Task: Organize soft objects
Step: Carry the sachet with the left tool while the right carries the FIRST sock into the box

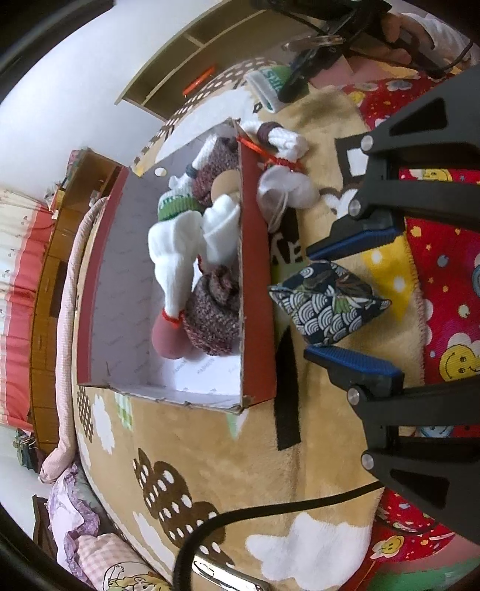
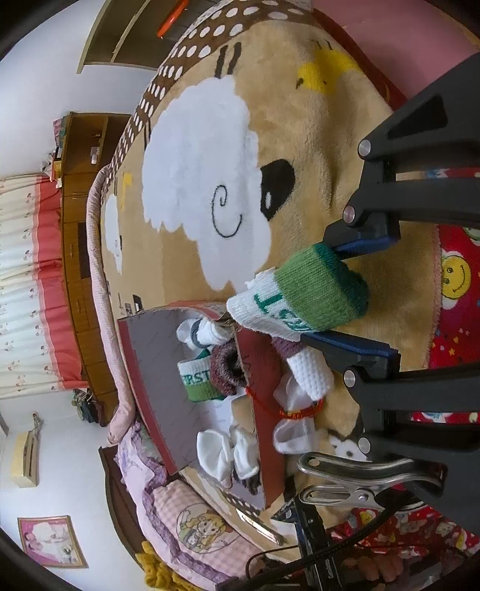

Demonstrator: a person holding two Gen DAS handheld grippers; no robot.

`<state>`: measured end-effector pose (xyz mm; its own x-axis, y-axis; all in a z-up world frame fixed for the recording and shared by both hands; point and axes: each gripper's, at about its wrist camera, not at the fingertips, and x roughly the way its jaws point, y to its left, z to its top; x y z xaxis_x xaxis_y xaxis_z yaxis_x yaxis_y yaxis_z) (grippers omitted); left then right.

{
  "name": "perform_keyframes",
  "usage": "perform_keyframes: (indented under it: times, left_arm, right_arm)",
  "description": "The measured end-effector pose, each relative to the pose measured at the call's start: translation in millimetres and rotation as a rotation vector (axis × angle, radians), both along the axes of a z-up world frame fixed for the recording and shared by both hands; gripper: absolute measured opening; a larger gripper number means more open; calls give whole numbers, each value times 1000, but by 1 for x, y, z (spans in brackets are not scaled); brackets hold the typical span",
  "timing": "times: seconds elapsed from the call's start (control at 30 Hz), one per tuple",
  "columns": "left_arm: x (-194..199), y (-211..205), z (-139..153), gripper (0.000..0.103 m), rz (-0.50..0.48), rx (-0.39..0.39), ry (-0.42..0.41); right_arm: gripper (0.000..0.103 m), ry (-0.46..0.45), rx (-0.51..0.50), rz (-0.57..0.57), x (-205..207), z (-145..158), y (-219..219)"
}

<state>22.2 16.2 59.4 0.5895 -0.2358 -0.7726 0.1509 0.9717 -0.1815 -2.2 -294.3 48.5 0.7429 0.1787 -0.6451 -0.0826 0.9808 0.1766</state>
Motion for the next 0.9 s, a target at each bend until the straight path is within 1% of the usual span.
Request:
perform_keyframes:
  times: [0.3, 0.47, 0.9]
  left_arm:
    - [-4, 2, 13, 50, -7, -24, -27]
    - [-2, 0, 21, 50, -13, -22, -44]
    - [24, 1, 44, 50, -7, -8, -96]
  right_arm:
    - [38, -44, -6, 27, -8, 17, 10]
    - [38, -57, -16, 49, -7, 23, 18]
    - [38, -72, -9, 98, 6, 37, 36]
